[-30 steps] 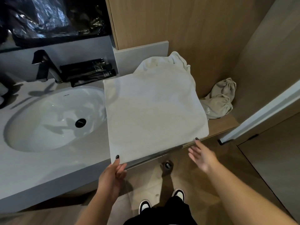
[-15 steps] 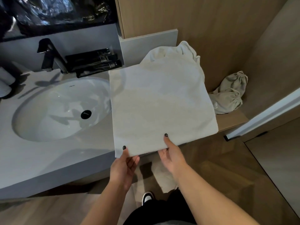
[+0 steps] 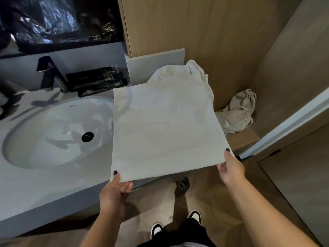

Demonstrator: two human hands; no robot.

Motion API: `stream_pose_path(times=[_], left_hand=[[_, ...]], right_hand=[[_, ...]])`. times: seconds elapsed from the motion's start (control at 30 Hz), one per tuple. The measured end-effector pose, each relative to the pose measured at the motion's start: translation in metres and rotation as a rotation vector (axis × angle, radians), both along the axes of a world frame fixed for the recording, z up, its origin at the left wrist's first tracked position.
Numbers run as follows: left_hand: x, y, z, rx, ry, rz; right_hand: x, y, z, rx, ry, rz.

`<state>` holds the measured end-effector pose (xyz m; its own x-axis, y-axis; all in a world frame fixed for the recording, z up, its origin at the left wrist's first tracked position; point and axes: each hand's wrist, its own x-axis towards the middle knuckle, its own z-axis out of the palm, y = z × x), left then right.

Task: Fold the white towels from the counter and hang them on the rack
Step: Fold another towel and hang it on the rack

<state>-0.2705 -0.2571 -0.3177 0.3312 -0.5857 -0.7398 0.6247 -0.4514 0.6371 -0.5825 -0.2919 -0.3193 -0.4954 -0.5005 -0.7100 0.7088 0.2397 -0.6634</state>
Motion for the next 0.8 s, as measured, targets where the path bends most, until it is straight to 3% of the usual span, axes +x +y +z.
stream_pose_path(times=[0.07,0.2,0.27,0.37,0.5,0.57,0.63,0.7,0.8], left_hand=[[0.005,0.001,0.002,-0.026,-0.088,-0.034],[0.024,0.002,0.008,-0.192,-0.634,-0.26],[0.034,-0.004,0.021,-0.289,-0.762,-0.393],[0.052,-0.017,0.044,-0.374,-0.77,-0.544],[0.068,-0.025,0.068,-0.429,-0.635,-0.735],[0.073,-0.028,0.073,-0.434,-0.704,-0.798],[0.079,-0.03,0.074,-0.451,-0.805,-0.765],[0.084,-0.028,0.074,-0.458,-0.867,-0.717],[0.088,-0.023,0.066,-0.463,-0.899,-0.697]], right_hand=[[-0.01,0.005,0.004,0.018,0.124,0.074],[-0.028,0.013,0.016,0.027,0.515,0.431],[-0.036,0.014,0.03,-0.014,0.683,0.619],[-0.048,0.011,0.055,-0.113,0.69,0.746],[-0.061,0.002,0.083,-0.231,0.426,0.847],[-0.065,0.0,0.089,-0.258,0.494,0.947],[-0.063,0.002,0.093,-0.241,0.682,1.016],[-0.061,0.005,0.09,-0.239,0.803,0.962],[-0.057,0.017,0.081,-0.257,0.817,0.814]])
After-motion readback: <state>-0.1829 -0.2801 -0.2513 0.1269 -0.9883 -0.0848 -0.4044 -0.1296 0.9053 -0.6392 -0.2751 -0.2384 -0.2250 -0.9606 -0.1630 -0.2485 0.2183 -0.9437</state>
